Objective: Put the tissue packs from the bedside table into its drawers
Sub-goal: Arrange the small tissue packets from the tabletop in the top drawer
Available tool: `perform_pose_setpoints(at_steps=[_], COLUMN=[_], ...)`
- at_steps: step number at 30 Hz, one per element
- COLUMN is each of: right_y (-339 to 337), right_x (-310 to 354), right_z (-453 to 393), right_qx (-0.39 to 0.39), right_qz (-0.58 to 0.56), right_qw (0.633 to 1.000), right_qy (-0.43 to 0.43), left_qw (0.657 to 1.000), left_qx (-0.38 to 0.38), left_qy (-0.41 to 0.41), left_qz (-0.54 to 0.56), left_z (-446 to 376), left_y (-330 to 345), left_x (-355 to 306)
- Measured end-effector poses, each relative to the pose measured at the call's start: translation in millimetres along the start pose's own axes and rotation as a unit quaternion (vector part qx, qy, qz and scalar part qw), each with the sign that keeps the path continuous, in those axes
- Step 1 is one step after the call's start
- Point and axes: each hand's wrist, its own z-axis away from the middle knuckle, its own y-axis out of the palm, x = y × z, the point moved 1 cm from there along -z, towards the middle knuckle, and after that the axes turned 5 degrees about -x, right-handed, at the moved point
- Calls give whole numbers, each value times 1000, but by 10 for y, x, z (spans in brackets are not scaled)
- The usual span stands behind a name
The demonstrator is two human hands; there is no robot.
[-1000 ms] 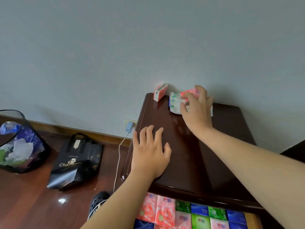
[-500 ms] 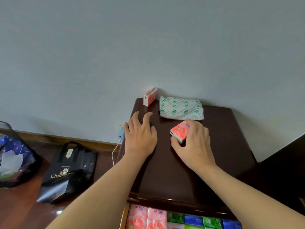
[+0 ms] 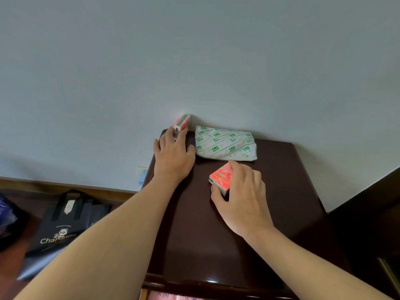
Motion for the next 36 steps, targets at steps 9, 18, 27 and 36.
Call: perform_pose_setpoints(at_steps=[9,18,27,36], right_y=[-135,-909,-1579,-1360], right_x=[53,383,661,728], right_z=[-9,699,1950,2661], right_qx=[9,30,164,224], right_qz=[-61,-310,-442,-463], right_qw=[998,950,862,792], right_qy=[-6,11,186,331], left_qw=[953,934,910,882], left_qx=[-157,-188,-179,-154], left_qy=[-117,-140,-198,-280], left_qz=[233,269,318,347], left_z=[1067,2476,3556,4166], left_y=[-509,-1398,-1678,-1495], left_x=[68,-60,53,327])
